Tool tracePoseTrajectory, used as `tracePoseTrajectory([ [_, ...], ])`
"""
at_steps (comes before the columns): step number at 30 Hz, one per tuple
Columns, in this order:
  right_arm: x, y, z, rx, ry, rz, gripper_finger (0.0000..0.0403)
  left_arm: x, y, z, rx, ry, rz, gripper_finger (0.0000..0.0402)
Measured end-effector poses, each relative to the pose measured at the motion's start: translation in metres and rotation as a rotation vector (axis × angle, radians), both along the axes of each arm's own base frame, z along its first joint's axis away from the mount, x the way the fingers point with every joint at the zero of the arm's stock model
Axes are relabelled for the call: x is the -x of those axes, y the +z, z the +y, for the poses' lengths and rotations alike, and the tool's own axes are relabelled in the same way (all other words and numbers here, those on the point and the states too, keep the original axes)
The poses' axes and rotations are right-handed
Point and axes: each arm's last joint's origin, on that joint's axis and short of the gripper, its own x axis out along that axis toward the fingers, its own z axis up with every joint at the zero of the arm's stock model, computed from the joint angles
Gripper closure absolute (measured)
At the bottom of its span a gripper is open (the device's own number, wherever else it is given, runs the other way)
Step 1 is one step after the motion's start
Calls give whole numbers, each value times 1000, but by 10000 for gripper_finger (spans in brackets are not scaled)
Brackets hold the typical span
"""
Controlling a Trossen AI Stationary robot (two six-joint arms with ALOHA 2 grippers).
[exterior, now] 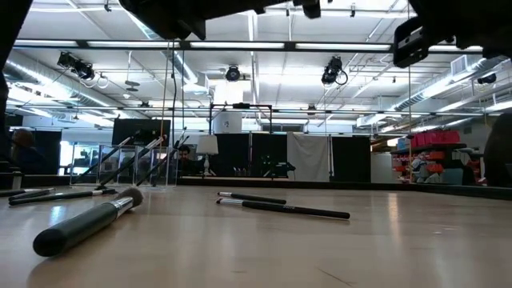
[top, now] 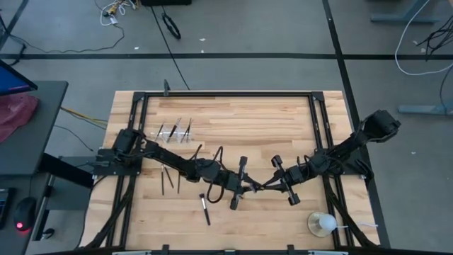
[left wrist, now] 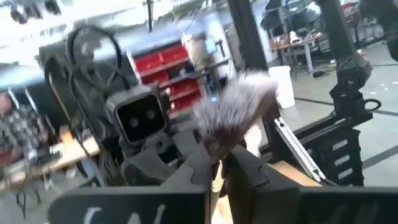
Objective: Put items in baskets/containers
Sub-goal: Put the highlighter brush into the transparent organizer
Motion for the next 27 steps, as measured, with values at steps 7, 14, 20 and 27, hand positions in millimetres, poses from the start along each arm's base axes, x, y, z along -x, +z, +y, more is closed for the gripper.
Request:
tracePoseTrajectory([
  [7,0,-8,-5,-21,-152,73,291,14,8,-11,6,288,191,376],
  [14,3,-18,-10,-49,-263,152,256,54,25,-13,29,699,426,372],
  [20,4,-22,-11,-68,-263,190,253,99,31,17,100,972,628,374],
  [27,4,-22,-11,-65,-263,194,253,162,48,66,157,1313,765,373],
])
